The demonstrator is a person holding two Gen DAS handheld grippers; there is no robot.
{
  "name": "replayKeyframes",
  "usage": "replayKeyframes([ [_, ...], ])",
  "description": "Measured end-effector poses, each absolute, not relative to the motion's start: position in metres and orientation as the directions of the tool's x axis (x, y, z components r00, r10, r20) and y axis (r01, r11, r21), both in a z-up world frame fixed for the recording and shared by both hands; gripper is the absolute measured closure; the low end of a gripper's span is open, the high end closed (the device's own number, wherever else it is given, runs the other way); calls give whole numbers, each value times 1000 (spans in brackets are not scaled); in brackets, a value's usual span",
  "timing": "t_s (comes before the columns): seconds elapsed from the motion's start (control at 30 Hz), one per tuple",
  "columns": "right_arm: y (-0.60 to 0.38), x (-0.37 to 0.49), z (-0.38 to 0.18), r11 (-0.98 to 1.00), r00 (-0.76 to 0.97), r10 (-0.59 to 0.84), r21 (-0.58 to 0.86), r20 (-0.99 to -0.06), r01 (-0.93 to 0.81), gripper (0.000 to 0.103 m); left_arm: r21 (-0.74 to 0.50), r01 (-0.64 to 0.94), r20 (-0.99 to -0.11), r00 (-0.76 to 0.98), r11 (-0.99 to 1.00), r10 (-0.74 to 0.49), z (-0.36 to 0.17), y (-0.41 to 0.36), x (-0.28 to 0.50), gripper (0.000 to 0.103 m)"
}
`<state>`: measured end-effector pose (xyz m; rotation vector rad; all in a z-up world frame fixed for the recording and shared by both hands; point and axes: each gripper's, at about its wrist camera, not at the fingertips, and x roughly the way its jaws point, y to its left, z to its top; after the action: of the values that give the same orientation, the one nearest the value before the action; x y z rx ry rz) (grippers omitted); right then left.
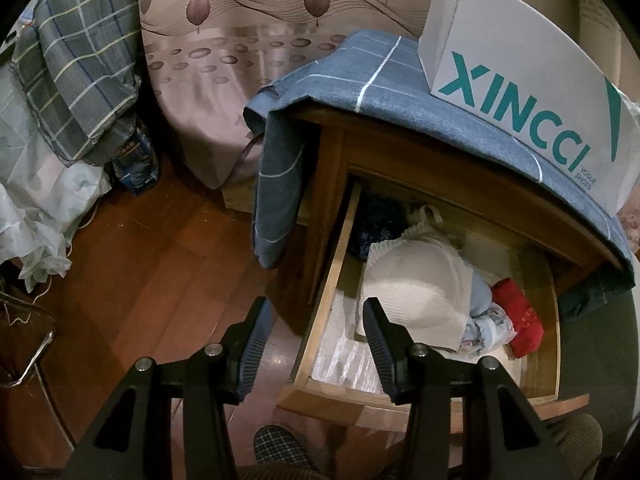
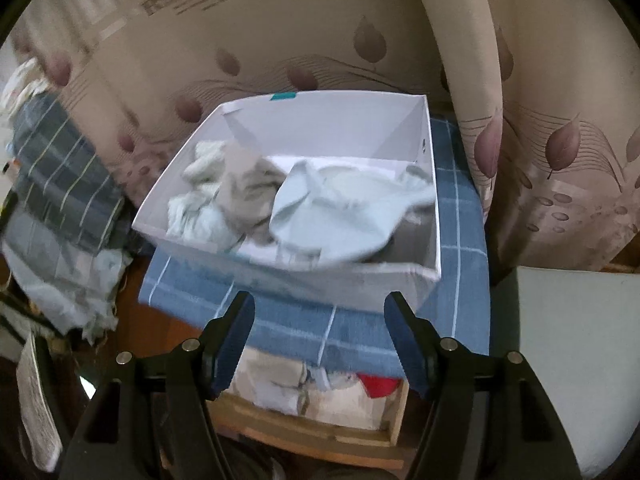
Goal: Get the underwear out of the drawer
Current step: 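Move the open right tool back into the drawer toward the red sock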
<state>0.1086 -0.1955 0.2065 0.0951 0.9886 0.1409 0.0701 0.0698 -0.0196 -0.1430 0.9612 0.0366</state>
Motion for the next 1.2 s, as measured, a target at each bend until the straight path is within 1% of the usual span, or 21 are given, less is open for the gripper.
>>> replayKeyframes([
  [0.17, -187, 75, 186, 979, 522, 169, 80, -836, -190, 38, -107, -98, -818, 574, 989, -31, -18, 71, 70, 54],
  [0.27, -178, 61, 157, 961, 477, 133, -5, -869, -277, 38, -107, -98, -818, 575, 989, -32, -18, 71, 70, 54],
  [0.33, -175, 57, 137, 950, 441, 117, -28, -890, -309, 38, -106, -99, -819, 573, 989, -30, -18, 71, 71, 54],
  [0.43, -174, 57, 104, 946, 369, 111, -16, -923, -323, 38, -107, -98, -819, 573, 989, -32, -17, 72, 70, 54],
  [0.57, -170, 60, 63, 941, 303, 62, -45, -951, -336, 38, -106, -98, -819, 572, 990, -31, -16, 72, 70, 54],
  [0.6, -169, 61, 52, 937, 288, 47, -57, -956, -343, 37, -106, -98, -819, 572, 989, -31, -16, 72, 70, 54],
  [0.63, -167, 61, 45, 935, 278, 41, -61, -960, -348, 30, -106, -99, -820, 572, 989, -31, -16, 72, 70, 54],
  [0.7, -165, 61, 30, 926, 259, 45, -57, -965, -372, 20, -107, -99, -819, 572, 989, -32, -16, 72, 70, 54],
  [0.73, -165, 60, 26, 920, 279, 47, -67, -959, -387, 20, -109, -100, -820, 572, 989, -33, -16, 73, 70, 54],
  [0.77, -163, 59, 23, 909, 307, 39, -93, -951, -405, 17, -111, -100, -820, 572, 989, -34, -16, 73, 70, 54],
  [0.8, -162, 59, 21, 899, 327, 27, -120, -945, -422, 7, -114, -101, -819, 572, 988, -36, -16, 74, 69, 54],
  [0.83, -159, 59, 18, 882, 351, 12, -156, -936, -446, 1, -116, -101, -819, 573, 988, -37, -16, 74, 69, 54],
  [0.93, -155, 66, 3, 842, 355, -37, -220, -934, -493, 1, -114, -99, -820, 571, 989, -37, -16, 74, 69, 54],
  [1.07, -151, 77, -18, 799, 310, -73, -242, -948, -551, 2, -113, -99, -820, 571, 989, -36, -17, 74, 69, 54],
  [1.2, -151, 92, -43, 783, 271, -124, -261, -955, -564, 2, -118, -99, -823, 567, 988, -41, -18, 73, 70, 54],
])
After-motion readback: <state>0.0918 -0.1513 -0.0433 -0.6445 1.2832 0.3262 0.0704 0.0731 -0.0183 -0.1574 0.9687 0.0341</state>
